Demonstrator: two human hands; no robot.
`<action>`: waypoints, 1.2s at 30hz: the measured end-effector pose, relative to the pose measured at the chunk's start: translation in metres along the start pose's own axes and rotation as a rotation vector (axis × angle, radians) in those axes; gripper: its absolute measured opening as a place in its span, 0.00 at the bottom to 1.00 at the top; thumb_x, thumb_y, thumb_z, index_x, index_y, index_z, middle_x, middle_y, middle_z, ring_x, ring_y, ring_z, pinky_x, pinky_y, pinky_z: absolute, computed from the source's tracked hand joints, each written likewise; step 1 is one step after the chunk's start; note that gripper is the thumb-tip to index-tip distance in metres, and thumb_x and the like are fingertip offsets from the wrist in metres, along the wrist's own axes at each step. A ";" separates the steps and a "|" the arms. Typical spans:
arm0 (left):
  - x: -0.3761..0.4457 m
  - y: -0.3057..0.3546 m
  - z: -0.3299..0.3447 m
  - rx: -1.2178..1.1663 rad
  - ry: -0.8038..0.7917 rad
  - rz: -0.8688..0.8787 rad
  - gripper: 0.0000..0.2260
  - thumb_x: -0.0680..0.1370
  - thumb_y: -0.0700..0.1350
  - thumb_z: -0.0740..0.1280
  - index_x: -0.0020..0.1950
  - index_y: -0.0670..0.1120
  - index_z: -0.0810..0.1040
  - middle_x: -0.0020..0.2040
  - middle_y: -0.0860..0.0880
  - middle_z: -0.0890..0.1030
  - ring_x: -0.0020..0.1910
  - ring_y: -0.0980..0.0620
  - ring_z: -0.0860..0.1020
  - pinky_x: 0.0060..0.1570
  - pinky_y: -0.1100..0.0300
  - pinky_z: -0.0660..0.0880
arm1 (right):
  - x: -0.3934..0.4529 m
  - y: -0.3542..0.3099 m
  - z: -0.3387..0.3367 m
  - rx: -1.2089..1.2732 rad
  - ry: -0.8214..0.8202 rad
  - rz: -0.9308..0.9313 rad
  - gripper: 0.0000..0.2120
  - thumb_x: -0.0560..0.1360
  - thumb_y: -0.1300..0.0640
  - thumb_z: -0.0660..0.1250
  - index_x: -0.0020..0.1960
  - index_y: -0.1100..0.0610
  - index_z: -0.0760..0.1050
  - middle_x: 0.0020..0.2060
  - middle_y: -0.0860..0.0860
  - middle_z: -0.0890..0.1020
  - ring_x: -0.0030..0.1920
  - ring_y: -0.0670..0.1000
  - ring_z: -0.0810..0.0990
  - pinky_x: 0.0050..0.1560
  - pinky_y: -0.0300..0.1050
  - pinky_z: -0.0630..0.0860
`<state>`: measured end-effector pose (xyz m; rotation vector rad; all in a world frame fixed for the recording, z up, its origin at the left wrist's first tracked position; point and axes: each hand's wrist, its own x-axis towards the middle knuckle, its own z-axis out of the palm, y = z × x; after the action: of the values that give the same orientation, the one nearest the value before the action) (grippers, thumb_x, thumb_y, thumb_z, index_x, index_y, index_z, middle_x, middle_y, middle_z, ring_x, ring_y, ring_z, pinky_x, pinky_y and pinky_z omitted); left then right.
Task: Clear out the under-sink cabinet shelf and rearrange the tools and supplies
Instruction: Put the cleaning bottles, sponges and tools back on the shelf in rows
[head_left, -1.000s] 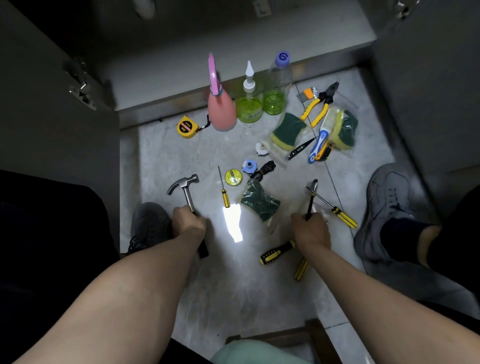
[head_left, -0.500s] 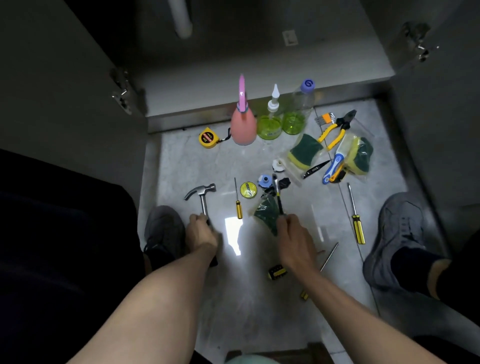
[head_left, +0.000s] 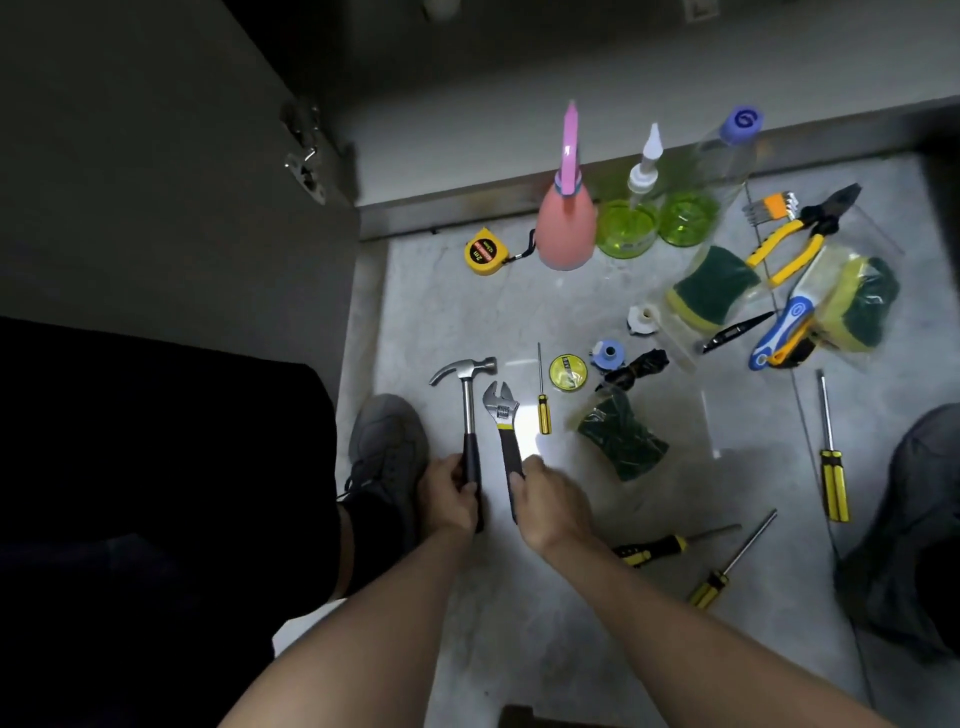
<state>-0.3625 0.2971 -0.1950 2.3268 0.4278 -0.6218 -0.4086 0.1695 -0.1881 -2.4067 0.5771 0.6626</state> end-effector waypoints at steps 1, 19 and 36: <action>0.001 0.001 0.001 -0.018 0.005 -0.012 0.14 0.71 0.28 0.67 0.50 0.43 0.84 0.45 0.47 0.85 0.47 0.46 0.83 0.54 0.51 0.80 | 0.000 0.001 0.002 -0.001 0.009 -0.013 0.16 0.83 0.45 0.56 0.56 0.56 0.74 0.52 0.56 0.83 0.55 0.60 0.81 0.50 0.51 0.76; -0.003 0.050 0.001 0.189 0.098 -0.050 0.09 0.73 0.39 0.66 0.52 0.46 0.79 0.55 0.43 0.76 0.53 0.42 0.78 0.56 0.51 0.76 | 0.008 0.041 -0.042 0.247 0.336 -0.153 0.05 0.78 0.51 0.60 0.43 0.46 0.67 0.35 0.44 0.74 0.35 0.47 0.72 0.30 0.45 0.65; 0.009 0.182 0.069 0.197 -0.077 0.643 0.16 0.78 0.43 0.65 0.65 0.50 0.74 0.62 0.52 0.72 0.63 0.51 0.71 0.51 0.56 0.73 | 0.017 0.168 -0.167 0.175 0.471 0.006 0.23 0.69 0.52 0.75 0.61 0.54 0.72 0.52 0.52 0.78 0.50 0.57 0.79 0.45 0.48 0.73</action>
<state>-0.2939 0.1212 -0.1483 2.4202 -0.4293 -0.4417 -0.4305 -0.0630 -0.1467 -2.3961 0.7949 0.0326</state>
